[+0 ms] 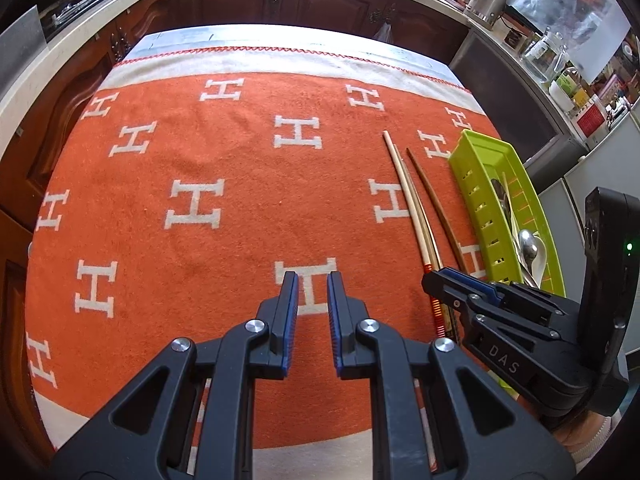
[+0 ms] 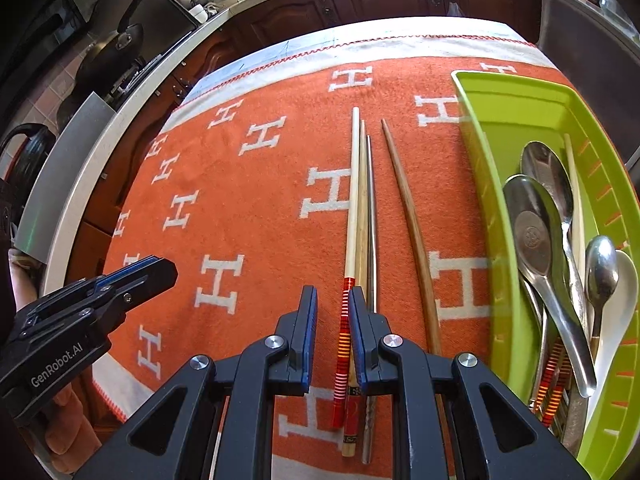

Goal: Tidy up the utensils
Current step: 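Move the right gripper to a red-striped chopstick and grasp it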

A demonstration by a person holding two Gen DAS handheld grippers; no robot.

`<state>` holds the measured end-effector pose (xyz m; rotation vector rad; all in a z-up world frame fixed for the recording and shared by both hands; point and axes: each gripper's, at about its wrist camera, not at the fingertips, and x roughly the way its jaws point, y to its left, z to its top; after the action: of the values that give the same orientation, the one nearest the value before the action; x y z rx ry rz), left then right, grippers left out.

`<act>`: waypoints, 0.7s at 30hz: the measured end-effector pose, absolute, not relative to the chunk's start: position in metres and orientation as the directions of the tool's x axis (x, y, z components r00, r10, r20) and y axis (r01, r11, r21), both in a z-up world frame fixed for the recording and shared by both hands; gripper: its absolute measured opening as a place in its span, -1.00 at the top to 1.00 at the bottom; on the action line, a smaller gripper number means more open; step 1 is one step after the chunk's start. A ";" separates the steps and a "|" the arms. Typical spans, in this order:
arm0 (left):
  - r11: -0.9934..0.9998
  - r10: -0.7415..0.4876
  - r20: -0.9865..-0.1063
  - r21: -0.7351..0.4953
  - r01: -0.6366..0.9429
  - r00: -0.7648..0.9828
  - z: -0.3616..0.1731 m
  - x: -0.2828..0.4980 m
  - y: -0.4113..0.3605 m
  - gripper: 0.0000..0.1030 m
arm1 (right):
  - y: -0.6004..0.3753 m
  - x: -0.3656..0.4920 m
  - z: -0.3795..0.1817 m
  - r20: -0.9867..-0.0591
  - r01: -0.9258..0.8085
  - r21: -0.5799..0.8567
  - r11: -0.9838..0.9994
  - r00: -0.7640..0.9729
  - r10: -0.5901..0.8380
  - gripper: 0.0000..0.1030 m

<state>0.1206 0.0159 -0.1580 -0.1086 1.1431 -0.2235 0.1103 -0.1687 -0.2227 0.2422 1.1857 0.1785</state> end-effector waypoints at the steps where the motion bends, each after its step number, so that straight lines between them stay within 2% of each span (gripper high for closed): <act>1: 0.972 -0.233 -0.889 -0.202 0.118 0.393 -0.159 0.122 0.017 0.78 | -0.170 0.111 -0.223 -0.894 -0.012 0.275 0.961 0.364 0.260 0.70; 14: 0.966 -0.259 -0.888 -0.241 0.097 0.380 -0.169 0.128 0.031 0.77 | -0.151 0.135 -0.232 -0.912 -0.035 0.138 0.990 0.386 0.140 0.69; 16: 0.965 -0.264 -0.887 -0.243 0.102 0.380 -0.168 0.128 0.031 0.77 | -0.146 0.138 -0.232 -0.908 -0.045 0.103 0.994 0.404 0.113 0.74; 17: 0.964 -0.266 -0.886 -0.244 0.105 0.380 -0.168 0.128 0.031 0.77 | -0.144 0.139 -0.233 -0.907 -0.046 0.081 0.996 0.412 0.093 0.85; 21: 0.960 -0.279 -0.882 -0.250 0.124 0.379 -0.166 0.128 0.024 0.77 | -0.146 0.137 -0.233 -0.902 -0.040 0.084 0.996 0.421 0.093 0.90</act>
<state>0.1276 0.0243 -0.1655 -0.1506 1.1548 -0.2587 0.1370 -0.1463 -0.2330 0.0525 1.1332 0.0834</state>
